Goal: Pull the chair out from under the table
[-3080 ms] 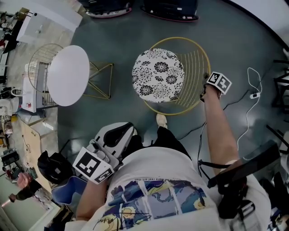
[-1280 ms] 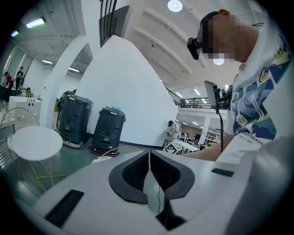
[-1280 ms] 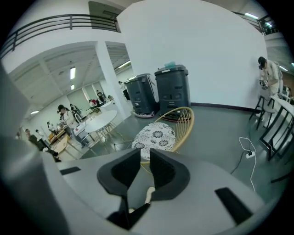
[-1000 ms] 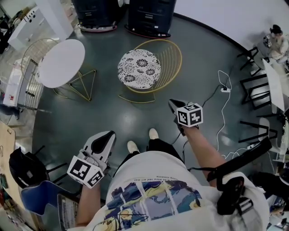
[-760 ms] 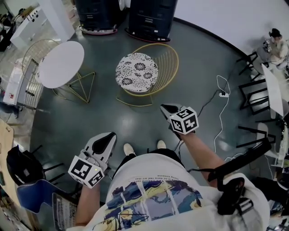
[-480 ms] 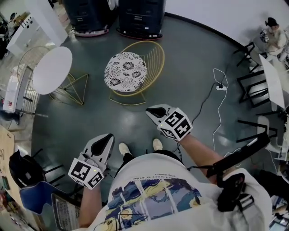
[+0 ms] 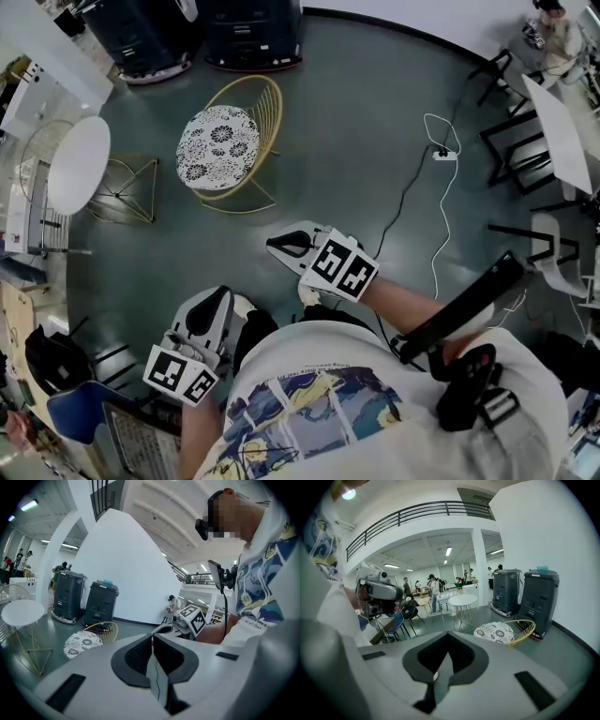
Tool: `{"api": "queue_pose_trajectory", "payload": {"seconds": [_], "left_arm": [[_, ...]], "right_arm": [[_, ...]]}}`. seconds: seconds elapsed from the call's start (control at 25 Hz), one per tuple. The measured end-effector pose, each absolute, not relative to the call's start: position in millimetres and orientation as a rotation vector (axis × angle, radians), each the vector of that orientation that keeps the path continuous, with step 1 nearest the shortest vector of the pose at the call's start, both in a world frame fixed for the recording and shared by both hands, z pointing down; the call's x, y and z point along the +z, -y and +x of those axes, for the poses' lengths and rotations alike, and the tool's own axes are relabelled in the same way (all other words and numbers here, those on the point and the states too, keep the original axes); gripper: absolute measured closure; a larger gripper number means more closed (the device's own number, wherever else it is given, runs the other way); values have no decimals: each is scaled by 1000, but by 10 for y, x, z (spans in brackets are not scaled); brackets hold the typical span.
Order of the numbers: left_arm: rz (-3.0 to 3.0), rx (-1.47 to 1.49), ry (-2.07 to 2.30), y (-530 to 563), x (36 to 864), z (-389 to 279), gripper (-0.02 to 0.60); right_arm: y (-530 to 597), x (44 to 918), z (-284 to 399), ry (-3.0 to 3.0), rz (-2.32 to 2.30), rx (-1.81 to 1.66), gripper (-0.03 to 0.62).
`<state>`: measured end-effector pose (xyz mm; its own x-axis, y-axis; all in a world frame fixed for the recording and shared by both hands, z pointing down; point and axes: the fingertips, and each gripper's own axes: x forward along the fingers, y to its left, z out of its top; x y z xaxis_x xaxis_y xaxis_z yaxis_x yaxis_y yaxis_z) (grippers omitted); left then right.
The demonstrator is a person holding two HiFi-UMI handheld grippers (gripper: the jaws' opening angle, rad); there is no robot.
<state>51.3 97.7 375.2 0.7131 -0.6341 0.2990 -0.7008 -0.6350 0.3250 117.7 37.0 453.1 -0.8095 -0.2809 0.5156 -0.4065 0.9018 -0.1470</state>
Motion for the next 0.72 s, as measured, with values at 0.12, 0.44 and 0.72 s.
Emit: {"api": "queue_pose_trajectory", "payload": {"seconds": [0.12,0.44,0.72], "left_arm": [[2497,243,1009,-1059,3794,694,563],[2553,256,946,-1121,3714,903,563],[2530,171,903,-1166,3616,771,563]], "right_arm": [[-440,4519,1322,2580,491,334,583],[-551,4404,1466,2596,528,321,583],[-551,4267,1326,2600,542,280,583]]}}
